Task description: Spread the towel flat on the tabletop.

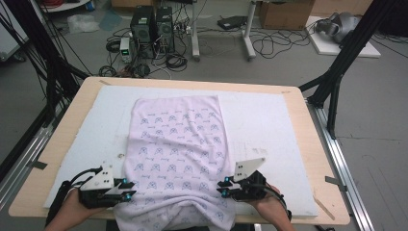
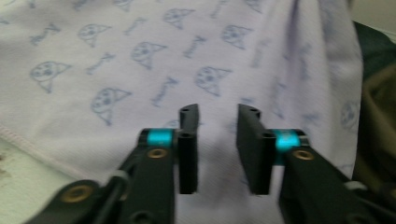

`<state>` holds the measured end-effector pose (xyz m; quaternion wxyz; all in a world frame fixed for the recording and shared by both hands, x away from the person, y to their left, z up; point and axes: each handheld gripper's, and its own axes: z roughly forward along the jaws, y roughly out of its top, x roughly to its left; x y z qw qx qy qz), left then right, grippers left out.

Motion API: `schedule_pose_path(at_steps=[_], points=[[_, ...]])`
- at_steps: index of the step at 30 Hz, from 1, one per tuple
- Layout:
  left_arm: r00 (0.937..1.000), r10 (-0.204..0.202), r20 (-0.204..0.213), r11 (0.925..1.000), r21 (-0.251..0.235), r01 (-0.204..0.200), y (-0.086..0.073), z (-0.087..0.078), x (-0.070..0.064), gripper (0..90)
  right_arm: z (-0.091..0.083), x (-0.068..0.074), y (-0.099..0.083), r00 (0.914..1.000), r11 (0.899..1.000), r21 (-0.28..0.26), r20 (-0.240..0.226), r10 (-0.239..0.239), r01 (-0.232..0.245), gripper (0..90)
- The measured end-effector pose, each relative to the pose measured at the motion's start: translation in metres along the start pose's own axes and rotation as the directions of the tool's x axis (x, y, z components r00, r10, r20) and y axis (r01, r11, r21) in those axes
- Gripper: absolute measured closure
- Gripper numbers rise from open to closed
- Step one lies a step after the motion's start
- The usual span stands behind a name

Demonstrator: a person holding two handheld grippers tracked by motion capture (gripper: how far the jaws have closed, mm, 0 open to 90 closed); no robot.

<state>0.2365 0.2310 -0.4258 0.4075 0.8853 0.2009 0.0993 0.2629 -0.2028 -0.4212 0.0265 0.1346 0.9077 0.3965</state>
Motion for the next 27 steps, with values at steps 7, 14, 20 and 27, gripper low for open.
schedule_pose_path(at_steps=[7,14,20,27], points=[[0.9982,0.044,0.041,0.9977,0.05,-0.046,0.004,0.026,-0.003,72.1,0.022,-0.009,-0.002,0.9999,0.997,0.073,0.011,-0.006,0.005,76.4],[0.9968,0.051,0.061,0.9971,0.054,-0.054,-0.011,0.0,-0.016,89.7,0.008,0.011,-0.014,0.9966,0.999,0.042,-0.08,-0.016,0.019,88.9],[0.9999,0.006,-0.013,0.9993,0.038,-0.005,-0.019,-0.01,-0.009,67.1,-0.002,0.003,-0.011,0.9986,1.0,-0.006,-0.043,0.03,-0.031,71.6],[1.0,0.007,0.001,0.9993,0.036,-0.007,-0.007,0.015,-0.004,70.9,0.013,-0.01,-0.01,0.9996,0.997,0.075,0.0,0.028,-0.028,65.1]])
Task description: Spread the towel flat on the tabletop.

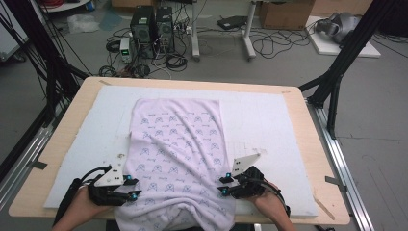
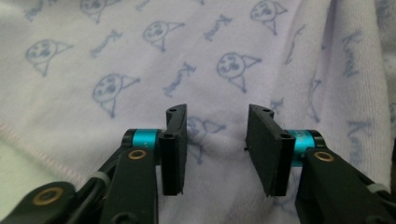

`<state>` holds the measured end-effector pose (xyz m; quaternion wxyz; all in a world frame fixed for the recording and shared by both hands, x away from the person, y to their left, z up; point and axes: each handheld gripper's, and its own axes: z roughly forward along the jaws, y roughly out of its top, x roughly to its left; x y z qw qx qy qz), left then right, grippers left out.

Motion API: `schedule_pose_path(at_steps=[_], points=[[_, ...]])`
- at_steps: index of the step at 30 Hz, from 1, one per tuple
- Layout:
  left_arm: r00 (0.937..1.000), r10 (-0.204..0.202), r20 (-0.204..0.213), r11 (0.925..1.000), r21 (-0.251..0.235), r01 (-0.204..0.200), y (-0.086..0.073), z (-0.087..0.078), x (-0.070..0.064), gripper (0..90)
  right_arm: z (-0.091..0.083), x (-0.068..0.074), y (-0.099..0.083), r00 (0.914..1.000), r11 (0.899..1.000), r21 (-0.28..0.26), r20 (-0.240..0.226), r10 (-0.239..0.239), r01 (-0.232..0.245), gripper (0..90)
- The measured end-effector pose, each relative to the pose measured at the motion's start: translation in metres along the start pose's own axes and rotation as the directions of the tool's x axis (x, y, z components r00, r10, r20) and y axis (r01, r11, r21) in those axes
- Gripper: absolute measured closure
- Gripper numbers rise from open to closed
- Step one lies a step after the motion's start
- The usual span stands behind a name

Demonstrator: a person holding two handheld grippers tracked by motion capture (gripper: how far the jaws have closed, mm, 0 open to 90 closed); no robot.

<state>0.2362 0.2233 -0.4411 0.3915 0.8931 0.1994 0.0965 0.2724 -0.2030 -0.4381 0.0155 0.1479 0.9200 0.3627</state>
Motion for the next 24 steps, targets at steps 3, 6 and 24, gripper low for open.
schedule_pose_path(at_steps=[3,6,24], points=[[0.9996,0.027,0.007,0.9996,0.011,-0.027,0.0,-0.003,-0.003,85.6,0.001,0.0,-0.001,1.0,1.0,-0.016,0.005,0.005,-0.005,65.2],[0.9988,0.044,0.023,0.9988,0.021,-0.044,-0.005,-0.018,-0.006,86.6,-0.001,0.002,-0.002,1.0,1.0,-0.017,0.007,-0.001,0.002,65.3],[0.9879,-0.091,-0.126,0.994,-0.072,0.083,0.008,-0.018,0.043,57.9,-0.012,-0.044,0.028,0.9889,0.996,-0.068,0.136,0.06,-0.051,56.8]])
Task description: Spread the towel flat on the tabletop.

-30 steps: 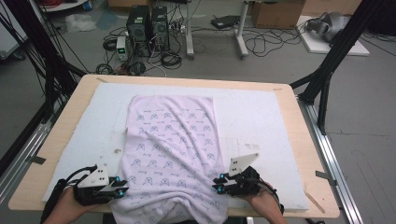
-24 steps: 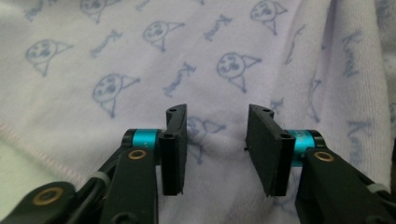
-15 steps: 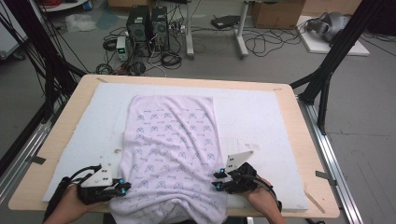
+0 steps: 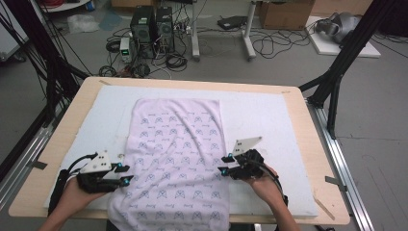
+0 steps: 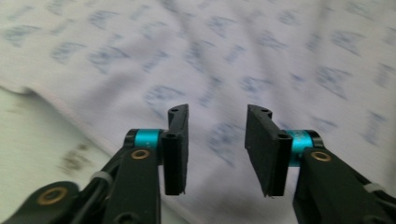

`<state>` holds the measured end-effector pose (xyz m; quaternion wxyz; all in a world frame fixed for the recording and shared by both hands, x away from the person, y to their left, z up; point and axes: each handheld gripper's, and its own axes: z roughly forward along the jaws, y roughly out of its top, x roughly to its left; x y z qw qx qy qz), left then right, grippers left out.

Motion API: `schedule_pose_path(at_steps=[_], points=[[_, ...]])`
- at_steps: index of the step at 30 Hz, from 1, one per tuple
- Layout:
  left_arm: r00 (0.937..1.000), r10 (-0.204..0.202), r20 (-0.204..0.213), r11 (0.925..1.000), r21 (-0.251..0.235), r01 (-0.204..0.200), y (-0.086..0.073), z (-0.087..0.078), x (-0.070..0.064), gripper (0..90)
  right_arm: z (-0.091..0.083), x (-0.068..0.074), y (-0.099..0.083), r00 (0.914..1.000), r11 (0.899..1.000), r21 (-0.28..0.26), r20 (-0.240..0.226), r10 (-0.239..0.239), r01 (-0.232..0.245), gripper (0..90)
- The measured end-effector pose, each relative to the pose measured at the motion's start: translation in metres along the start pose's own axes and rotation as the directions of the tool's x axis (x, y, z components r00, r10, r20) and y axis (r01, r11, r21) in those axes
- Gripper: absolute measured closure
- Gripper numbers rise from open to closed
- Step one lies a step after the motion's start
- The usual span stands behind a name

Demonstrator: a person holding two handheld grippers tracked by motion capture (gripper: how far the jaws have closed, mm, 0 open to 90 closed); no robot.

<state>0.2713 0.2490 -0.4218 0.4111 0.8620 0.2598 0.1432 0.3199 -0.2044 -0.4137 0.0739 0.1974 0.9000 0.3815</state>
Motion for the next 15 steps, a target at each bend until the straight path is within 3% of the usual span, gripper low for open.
schedule_pose_path(at_steps=[2,3,5,7,8,9,10,15], points=[[1.0,-0.003,-0.008,1.0,0.007,0.003,0.002,0.004,0.003,56.1,0.003,-0.006,0.002,0.9999,1.0,0.001,0.01,0.007,-0.007,56.6],[1.0,-0.004,-0.002,0.9999,0.015,0.004,0.003,0.009,0.005,56.1,0.008,-0.015,0.003,0.9996,1.0,-0.003,0.009,0.028,-0.028,56.6],[0.9997,0.01,0.023,0.9984,0.055,-0.011,0.002,0.021,0.002,57.3,0.015,-0.019,0.002,0.9991,0.999,0.022,0.002,0.041,-0.041,56.7],[0.9989,0.02,0.043,0.9962,0.084,-0.023,-0.002,0.028,-0.001,68.6,0.021,-0.019,0.0,0.9995,0.997,0.064,-0.001,0.031,-0.031,57.7],[0.9987,0.02,0.047,0.9979,0.06,-0.023,-0.003,0.028,-0.002,72.2,0.023,-0.018,-0.001,0.9994,0.996,0.086,-0.007,0.033,-0.032,59.6],[0.9984,0.013,0.056,0.9983,0.056,-0.016,-0.004,0.028,-0.002,83.4,0.025,-0.017,-0.002,0.9998,0.995,0.095,-0.004,0.02,-0.019,61.7],[0.9984,0.014,0.054,0.9983,0.056,-0.017,-0.005,0.027,-0.003,86.6,0.027,-0.016,-0.003,0.9999,0.995,0.098,-0.002,0.015,-0.014,62.4],[0.9981,0.025,0.056,0.9964,0.08,-0.03,-0.011,0.014,-0.007,88.5,0.025,-0.013,-0.005,0.9996,0.996,0.088,-0.001,0.029,-0.029,64.7]])
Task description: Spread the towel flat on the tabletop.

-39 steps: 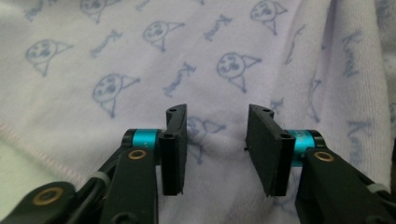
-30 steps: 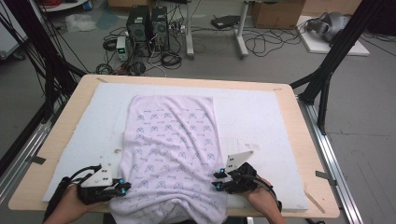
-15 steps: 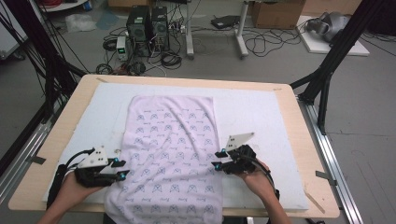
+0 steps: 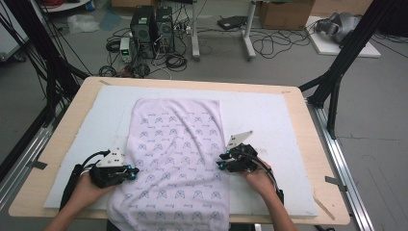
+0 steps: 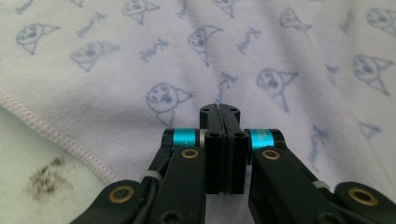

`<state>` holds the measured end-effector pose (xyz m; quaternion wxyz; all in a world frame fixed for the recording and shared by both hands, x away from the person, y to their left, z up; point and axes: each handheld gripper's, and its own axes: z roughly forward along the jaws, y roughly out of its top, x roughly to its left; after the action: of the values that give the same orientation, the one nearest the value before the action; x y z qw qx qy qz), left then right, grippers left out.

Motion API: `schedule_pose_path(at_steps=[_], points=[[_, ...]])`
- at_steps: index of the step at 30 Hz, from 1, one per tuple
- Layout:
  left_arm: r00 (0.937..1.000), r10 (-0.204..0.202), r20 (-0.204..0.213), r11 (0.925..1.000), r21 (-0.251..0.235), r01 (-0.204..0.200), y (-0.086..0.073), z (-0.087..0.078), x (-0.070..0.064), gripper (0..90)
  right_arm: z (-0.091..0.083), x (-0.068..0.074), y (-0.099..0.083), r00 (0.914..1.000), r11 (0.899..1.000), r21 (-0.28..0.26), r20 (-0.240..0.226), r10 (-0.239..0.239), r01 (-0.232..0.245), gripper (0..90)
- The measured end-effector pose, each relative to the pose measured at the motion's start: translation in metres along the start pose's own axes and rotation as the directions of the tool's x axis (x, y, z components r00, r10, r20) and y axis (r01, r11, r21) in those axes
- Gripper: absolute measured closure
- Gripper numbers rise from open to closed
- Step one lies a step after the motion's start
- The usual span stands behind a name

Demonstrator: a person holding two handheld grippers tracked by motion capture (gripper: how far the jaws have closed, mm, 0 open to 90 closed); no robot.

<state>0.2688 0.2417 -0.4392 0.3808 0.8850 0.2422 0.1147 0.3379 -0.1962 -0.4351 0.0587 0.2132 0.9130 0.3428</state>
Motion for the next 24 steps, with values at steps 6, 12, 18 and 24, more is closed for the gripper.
schedule_pose_path(at_steps=[6,12,18,24], points=[[0.9973,-0.054,-0.049,0.9983,-0.021,0.053,-0.007,-0.008,0.007,75.2,-0.003,0.002,0.0,1.0,1.0,0.001,0.002,-0.007,0.007,62.5],[0.9925,-0.083,-0.09,0.9961,-0.038,0.079,-0.002,-0.004,0.017,64.2,-0.011,-0.013,-0.002,0.9974,0.996,-0.076,0.05,0.051,-0.047,64.5],[0.9922,-0.091,-0.086,0.9956,-0.029,0.089,-0.003,0.003,0.02,63.8,-0.003,-0.019,-0.006,0.9972,0.998,-0.027,0.043,0.061,-0.06,74.8],[0.9919,-0.098,-0.08,0.9949,-0.033,0.096,-0.004,0.002,0.021,65.1,-0.004,-0.016,-0.005,0.9991,0.999,-0.013,0.015,0.039,-0.039,87.3]])
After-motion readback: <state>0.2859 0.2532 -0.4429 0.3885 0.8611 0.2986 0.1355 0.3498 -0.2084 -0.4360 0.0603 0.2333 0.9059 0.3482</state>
